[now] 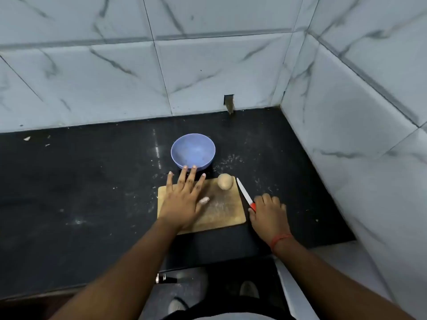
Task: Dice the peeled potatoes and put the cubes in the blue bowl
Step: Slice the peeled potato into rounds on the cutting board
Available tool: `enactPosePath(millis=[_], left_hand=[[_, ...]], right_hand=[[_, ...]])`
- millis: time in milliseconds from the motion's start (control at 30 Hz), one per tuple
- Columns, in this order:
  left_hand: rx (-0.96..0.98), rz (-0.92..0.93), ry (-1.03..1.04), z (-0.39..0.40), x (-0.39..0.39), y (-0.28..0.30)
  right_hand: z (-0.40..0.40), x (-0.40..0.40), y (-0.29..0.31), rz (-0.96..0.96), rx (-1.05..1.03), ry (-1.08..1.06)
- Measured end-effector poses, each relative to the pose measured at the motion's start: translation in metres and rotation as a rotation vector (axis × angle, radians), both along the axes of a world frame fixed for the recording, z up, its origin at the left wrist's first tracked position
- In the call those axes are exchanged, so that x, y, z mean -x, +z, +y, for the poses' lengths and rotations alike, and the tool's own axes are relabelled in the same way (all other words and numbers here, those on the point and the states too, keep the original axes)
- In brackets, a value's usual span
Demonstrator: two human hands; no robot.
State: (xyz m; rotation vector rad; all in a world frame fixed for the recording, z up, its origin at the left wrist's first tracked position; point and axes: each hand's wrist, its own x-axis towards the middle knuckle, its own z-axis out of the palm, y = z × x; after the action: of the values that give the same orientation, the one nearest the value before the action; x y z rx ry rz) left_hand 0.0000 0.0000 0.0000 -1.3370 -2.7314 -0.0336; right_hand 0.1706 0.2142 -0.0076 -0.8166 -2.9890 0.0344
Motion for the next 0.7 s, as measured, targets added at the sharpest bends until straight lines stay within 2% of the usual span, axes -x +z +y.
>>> enactPosePath(millis=[133, 233, 367, 500, 600, 700], left_hand=[[0.014, -0.003, 0.087, -0.012, 0.006, 0.001], [-0.003, -0.082, 0.183, -0.016, 0.008, 0.001], [-0.154, -0.235, 0.283, -0.028, 0.012, 0.000], [-0.259, -0.395, 0.268, -0.034, 0.016, 0.000], [-0.251, -0.447, 0.217, -0.034, 0.022, -0.001], [-0.238, -0.472, 0.191, -0.033, 0.028, 0.000]], right_hand=[[-0.001, 0.001, -0.002, 0.000, 0.006, -0.010], [-0.002, 0.004, -0.001, 0.042, 0.100, -0.055], [-0.007, 0.005, 0.007, 0.212, 0.427, -0.182], [-0.023, 0.011, 0.022, 0.352, 0.622, -0.106], [-0.043, 0.021, 0.028, 0.354, 0.817, -0.064], [-0.063, 0.034, 0.033, 0.263, 1.008, -0.059]])
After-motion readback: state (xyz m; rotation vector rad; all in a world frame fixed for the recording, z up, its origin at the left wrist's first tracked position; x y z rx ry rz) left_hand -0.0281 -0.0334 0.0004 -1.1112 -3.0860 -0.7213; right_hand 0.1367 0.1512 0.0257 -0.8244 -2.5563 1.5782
